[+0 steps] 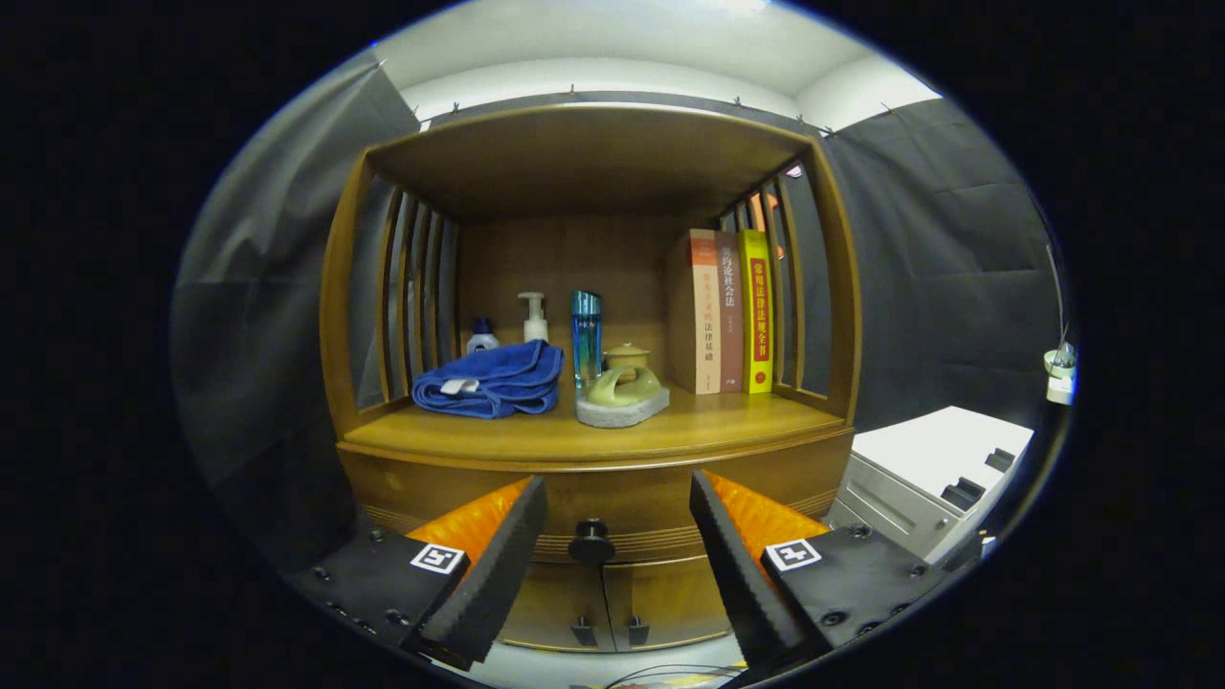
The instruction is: Pull open the drawer, take out the items inside it, and place them on the countertop above the cabinet.
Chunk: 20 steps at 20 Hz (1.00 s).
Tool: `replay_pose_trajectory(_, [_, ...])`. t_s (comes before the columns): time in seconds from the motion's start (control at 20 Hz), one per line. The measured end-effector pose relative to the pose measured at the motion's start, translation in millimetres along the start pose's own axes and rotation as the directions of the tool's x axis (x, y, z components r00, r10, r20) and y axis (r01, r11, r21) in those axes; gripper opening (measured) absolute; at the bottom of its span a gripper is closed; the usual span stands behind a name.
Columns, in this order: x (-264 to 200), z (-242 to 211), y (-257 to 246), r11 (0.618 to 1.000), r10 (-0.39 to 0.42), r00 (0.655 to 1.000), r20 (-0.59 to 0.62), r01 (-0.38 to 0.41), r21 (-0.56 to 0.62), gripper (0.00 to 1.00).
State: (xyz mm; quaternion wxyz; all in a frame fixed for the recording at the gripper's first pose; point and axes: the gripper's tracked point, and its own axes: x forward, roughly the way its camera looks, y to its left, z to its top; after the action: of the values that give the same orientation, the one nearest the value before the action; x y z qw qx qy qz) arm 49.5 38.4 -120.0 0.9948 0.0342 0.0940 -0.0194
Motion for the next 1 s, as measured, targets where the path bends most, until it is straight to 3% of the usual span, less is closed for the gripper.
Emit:
replay_pose_trajectory(0.5, [-46, 72, -6, 0.999, 0.039, 0.993, 0.11, -0.037, -0.018, 0.99])
replay_pose_trajectory(1.0, [-51, 81, -6, 0.999, 0.043, 0.99, 0.132, -0.04, -0.025, 0.99])
